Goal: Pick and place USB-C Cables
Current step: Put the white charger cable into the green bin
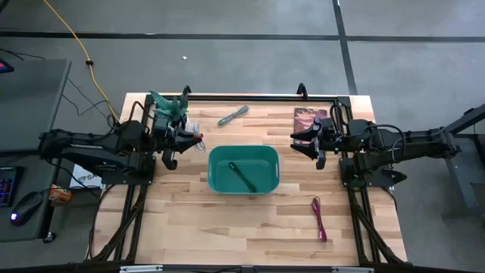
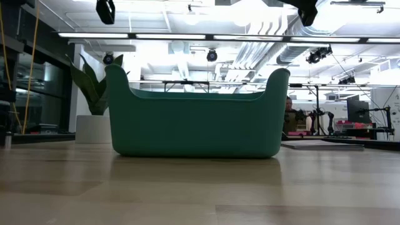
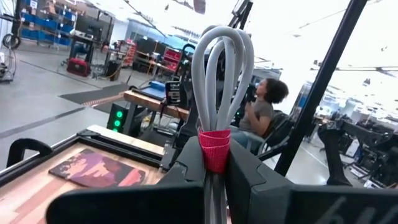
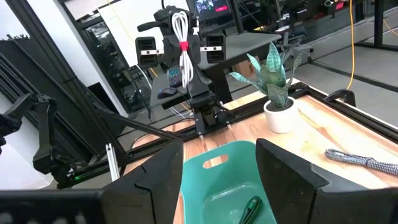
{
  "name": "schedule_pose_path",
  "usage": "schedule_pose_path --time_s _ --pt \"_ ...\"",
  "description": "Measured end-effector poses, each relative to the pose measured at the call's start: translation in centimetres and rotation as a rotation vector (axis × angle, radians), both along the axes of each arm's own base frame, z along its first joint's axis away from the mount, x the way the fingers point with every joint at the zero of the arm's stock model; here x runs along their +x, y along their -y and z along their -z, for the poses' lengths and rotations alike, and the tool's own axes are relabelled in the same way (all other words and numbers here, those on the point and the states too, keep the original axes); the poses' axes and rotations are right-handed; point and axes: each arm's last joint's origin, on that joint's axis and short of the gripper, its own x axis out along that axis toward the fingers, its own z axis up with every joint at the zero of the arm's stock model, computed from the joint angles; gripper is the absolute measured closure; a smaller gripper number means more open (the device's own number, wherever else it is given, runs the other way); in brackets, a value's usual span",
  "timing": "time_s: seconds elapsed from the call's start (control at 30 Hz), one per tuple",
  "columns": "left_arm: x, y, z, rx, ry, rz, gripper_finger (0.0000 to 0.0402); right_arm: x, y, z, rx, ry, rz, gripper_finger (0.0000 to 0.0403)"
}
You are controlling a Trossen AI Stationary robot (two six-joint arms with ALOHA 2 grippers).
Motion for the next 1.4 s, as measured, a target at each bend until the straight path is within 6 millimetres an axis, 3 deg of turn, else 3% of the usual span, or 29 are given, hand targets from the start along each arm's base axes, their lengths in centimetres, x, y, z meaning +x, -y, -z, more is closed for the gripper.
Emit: schedule_pose_path --time_s 0.27,0.6,0.77,0.97,1.13,1.4 --pt "0.6 -0.1 0.2 -0.013 -0.002 -0.012 0.0398 0.7 0.0 0.5 0.141 -0.024 0.01 0.0211" --pt "6.6 -0.7 3.0 -0.069 0.016 0.004 0.0398 7.9 -0.6 3.9 0.173 -0.043 -0.085 0.0211" --pt "9.3 -0.9 4.8 -0.109 0.04 0.048 0.0398 10.4 -1.0 5.5 0.181 -0.007 -0.107 0.0209" --pt "12.2 -0.9 5.5 -0.118 0.013 0.095 0.0398 11.8 -1.7 6.4 0.282 -0.013 -0.16 0.0185" --pt "14.5 -1.0 5.1 -0.101 0.012 0.14 0.0398 12.8 -2.3 5.9 0.266 -0.008 -0.182 0.0148" --pt "16.0 -0.8 5.0 -0.102 0.007 0.191 0.0398 13.0 -2.0 6.3 0.2 -0.046 -0.085 0.0116"
